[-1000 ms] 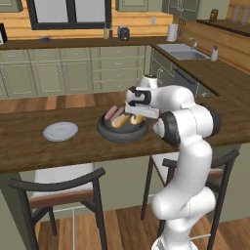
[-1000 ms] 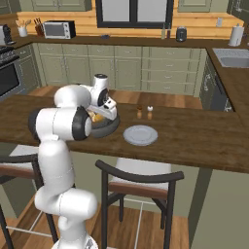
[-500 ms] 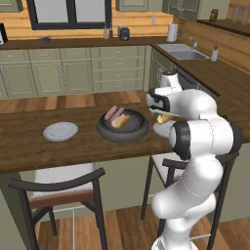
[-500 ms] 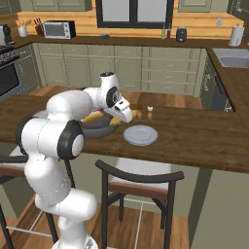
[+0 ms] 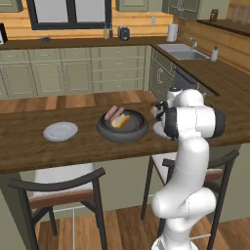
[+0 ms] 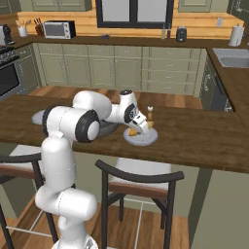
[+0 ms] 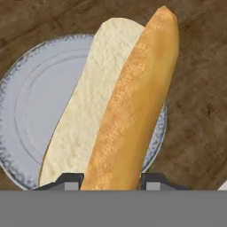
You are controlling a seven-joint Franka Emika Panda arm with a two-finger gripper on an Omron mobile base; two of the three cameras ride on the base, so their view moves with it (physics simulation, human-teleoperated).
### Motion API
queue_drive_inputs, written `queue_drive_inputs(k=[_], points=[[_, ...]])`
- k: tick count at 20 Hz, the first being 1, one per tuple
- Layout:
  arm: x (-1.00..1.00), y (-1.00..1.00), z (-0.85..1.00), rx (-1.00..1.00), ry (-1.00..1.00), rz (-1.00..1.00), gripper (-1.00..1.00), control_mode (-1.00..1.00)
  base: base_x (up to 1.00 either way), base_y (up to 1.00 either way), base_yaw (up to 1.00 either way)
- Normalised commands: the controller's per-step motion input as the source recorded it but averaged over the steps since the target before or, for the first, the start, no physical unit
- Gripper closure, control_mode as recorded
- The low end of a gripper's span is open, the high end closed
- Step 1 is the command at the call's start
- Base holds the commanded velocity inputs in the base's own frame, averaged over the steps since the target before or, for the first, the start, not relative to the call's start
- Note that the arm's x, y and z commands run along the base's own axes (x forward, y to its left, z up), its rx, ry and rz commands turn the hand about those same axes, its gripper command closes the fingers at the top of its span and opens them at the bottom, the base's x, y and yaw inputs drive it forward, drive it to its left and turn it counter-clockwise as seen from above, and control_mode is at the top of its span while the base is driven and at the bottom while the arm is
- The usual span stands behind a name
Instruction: Place one bun and one sausage from the bowl on each plate.
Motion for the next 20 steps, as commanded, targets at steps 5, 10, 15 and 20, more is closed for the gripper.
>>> queue_drive_inputs(k=[5, 10, 15, 20], points=[[0.61, -0.21, -0.56, 0.00, -0.01, 0.00, -1.00, -1.00, 0.00, 0.00, 0.00], [-0.05, 0.00, 0.13, 0.01, -0.12, 0.00, -1.00, -1.00, 0.00, 0.00, 0.00], [-0.34, 0.00, 0.09, 0.02, -0.21, 0.00, -1.00, -1.00, 0.00, 0.00, 0.00], [-0.29, 0.19, 0.60, 0.15, 0.06, 0.00, -1.00, -1.00, 0.00, 0.00, 0.00]])
